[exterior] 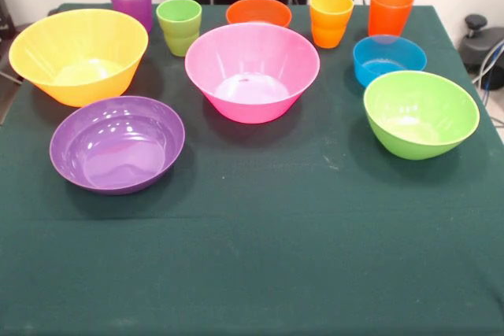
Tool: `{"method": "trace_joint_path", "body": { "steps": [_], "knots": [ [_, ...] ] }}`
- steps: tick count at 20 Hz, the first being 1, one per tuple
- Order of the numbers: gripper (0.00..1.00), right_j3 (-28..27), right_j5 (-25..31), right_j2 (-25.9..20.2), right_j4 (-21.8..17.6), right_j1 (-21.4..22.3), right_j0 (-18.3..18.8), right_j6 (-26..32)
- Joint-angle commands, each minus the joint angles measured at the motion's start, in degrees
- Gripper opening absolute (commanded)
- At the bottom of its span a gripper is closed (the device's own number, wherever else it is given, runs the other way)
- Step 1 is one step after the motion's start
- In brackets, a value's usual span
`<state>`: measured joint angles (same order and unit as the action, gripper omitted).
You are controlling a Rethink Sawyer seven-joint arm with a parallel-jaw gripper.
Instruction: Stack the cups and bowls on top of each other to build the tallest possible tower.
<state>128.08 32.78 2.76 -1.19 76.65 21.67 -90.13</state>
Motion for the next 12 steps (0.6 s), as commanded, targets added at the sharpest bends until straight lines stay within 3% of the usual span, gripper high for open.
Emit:
{"method": "trace_joint_path", "body": {
  "steps": [1, 5, 12],
  "knots": [
    [1.00, -1.30, -0.66, -1.76, -7.39, -5.45, -1.71, -4.03],
    [1.00, -1.51, -6.58, -2.47, -8.16, -10.68, -0.93, -5.41],
    [1.00, -3.61, -10.05, -2.01, -7.99, -17.92, -0.67, -7.29]
  ]
}}
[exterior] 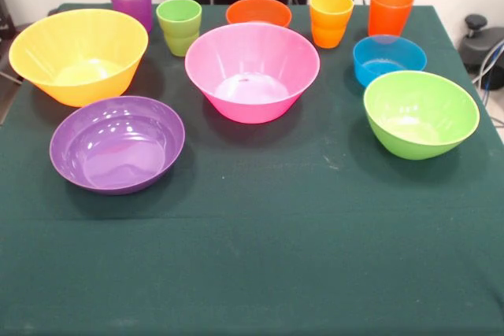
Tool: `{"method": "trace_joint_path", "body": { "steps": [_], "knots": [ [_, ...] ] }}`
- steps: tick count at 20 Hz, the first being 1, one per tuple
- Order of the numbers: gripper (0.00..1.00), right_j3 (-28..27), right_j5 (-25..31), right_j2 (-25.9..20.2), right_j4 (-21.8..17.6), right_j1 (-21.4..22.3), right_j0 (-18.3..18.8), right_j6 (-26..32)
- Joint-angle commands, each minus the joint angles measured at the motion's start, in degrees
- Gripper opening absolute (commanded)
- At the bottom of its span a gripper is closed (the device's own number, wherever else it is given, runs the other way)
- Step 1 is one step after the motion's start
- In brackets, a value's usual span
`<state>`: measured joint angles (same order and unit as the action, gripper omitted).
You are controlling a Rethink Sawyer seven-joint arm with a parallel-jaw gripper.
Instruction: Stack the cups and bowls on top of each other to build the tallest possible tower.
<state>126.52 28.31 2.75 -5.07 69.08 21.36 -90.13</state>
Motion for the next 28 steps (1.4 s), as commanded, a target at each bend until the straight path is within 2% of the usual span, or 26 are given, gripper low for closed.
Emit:
{"method": "trace_joint_path", "body": {
  "steps": [1, 4, 7, 9, 10, 13, 16, 21, 28],
  "knots": [
    [1.00, -2.22, -6.95, -2.20, -3.98, -11.56, -0.08, -7.30],
    [1.00, -1.75, -11.45, -3.10, -2.57, -14.62, 1.15, -7.59],
    [1.00, -2.30, -12.78, -3.16, -2.05, -17.35, 1.58, -7.66],
    [1.00, -1.07, -13.78, -6.41, 0.35, -19.84, 4.65, -6.67],
    [1.00, -1.28, -13.96, -6.61, 0.31, -20.44, 4.83, -6.54],
    [1.00, -2.45, -14.03, -5.27, -0.65, -21.11, 3.71, -7.10],
    [1.00, -3.22, -14.53, -6.18, -0.06, -22.94, 4.82, -6.96],
    [1.00, -5.58, -17.41, -5.23, -0.85, -26.74, 4.70, -7.46],
    [1.00, -7.77, -17.80, -4.58, -0.86, -28.59, 4.56, -7.41]
  ]
}}
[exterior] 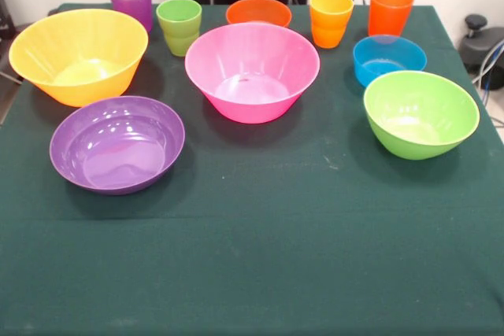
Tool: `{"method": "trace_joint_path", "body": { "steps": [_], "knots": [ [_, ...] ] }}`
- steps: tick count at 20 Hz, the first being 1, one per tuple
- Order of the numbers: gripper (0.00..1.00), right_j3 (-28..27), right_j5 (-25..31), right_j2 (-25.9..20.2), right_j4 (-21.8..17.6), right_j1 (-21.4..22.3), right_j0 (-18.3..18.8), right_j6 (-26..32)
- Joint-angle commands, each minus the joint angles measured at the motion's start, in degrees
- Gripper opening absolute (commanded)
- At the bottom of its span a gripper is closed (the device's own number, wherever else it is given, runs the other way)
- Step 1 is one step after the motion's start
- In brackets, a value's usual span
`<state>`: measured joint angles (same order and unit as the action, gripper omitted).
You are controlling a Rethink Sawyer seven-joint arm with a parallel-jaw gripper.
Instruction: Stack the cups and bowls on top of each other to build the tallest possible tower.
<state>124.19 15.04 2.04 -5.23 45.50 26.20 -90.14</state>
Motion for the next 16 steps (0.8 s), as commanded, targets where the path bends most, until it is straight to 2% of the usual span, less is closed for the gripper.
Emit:
{"method": "trace_joint_path", "body": {
  "steps": [1, 3, 9, 16],
  "knots": [
    [1.00, -5.89, -4.97, -3.86, -0.68, -5.56, -0.34, -7.45],
    [1.00, -7.13, -6.09, -2.52, -0.72, -6.34, -1.74, -8.18],
    [1.00, -7.61, -4.04, -0.75, 2.45, -6.11, -4.24, -11.33],
    [1.00, -10.09, -3.66, 2.00, 4.30, -7.12, -7.46, -14.32]
  ]
}}
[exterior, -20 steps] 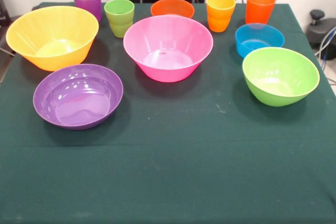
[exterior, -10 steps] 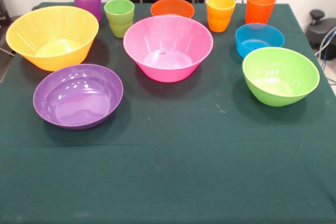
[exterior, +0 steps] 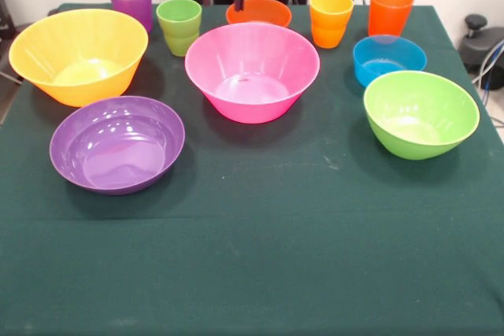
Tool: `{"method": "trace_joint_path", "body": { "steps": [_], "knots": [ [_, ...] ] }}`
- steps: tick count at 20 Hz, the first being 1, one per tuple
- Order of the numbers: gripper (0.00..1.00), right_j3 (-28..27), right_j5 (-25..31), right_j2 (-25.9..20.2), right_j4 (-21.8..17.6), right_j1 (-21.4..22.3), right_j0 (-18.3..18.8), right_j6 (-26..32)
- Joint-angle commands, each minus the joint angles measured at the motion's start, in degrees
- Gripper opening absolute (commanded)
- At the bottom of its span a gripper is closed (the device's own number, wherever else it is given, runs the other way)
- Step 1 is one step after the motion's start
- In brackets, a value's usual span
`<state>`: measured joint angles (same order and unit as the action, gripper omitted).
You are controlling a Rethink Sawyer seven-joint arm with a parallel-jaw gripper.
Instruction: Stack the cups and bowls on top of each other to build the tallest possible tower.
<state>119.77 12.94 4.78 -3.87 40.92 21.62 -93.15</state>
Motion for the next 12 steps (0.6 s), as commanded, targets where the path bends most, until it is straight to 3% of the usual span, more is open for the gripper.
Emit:
{"method": "trace_joint_path", "body": {
  "steps": [1, 12],
  "knots": [
    [1.00, -5.82, -1.55, -0.63, 3.19, -2.69, -3.23, -11.78],
    [1.00, -7.76, -0.29, 1.95, 5.76, -3.78, -7.11, -17.87]
  ]
}}
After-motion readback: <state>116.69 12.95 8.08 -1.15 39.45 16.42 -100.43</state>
